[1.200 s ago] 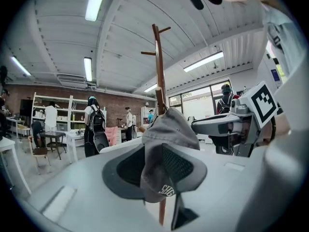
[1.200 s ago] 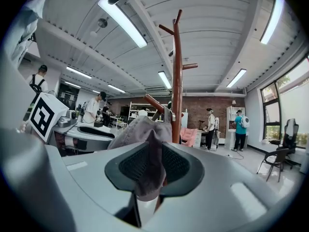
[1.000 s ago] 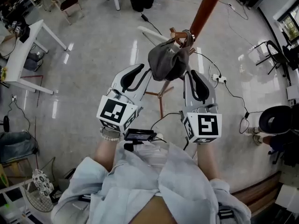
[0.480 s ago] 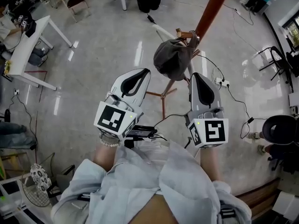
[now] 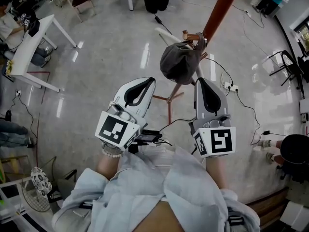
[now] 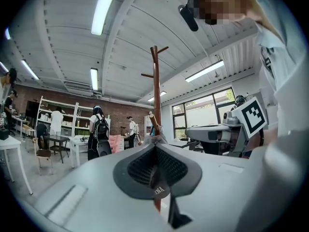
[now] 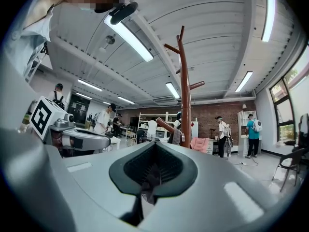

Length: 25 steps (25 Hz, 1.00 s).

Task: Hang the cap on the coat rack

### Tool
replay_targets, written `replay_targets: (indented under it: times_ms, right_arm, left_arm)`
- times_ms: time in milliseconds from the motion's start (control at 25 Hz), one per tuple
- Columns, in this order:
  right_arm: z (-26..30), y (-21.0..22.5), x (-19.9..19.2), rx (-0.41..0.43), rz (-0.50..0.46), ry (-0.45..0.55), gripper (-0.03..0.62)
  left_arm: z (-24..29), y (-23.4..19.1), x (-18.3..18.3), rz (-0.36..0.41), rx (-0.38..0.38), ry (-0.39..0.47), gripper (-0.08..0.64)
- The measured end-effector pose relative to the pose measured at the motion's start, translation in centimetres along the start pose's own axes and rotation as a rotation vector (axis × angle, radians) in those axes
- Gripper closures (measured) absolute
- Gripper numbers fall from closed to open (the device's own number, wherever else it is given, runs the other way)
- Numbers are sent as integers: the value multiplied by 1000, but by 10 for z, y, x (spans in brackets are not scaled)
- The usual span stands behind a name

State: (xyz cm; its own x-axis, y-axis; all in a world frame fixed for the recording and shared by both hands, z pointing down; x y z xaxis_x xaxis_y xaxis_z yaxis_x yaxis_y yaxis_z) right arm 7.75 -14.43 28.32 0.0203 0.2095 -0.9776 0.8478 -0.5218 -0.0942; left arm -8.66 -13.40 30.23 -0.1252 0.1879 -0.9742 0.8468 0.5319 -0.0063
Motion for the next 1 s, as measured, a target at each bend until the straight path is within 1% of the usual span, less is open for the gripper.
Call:
replay_targets:
  times_ms: [520,800,1000]
  right_arm:
    - [-3,-2,0,15,-11,6,586]
    - [-4,-2,-3,9,-61,-14,586]
    - [-5,-4,-4,10,-53,-16,586]
  left_arm:
    - [0,4,-6,1,-10,-6,555]
    - [0,5,-7,-1,-13,-10,555]
    - [0,5,-10,-2,-20,-17,555]
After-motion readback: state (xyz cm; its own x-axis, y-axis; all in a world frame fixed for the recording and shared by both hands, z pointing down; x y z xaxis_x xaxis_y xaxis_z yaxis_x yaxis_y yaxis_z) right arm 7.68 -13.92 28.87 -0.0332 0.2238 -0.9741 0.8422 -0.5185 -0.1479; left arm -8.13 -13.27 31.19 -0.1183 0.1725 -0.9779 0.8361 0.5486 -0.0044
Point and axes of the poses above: the fingertips, and each gripper's own axes: z forward along the fingers, y to its right, x out of its top, the point moved 4 cm from there along -z, backward along the fingers, and after that the axes turned 11 degrees about y, right-handed, at the moved point
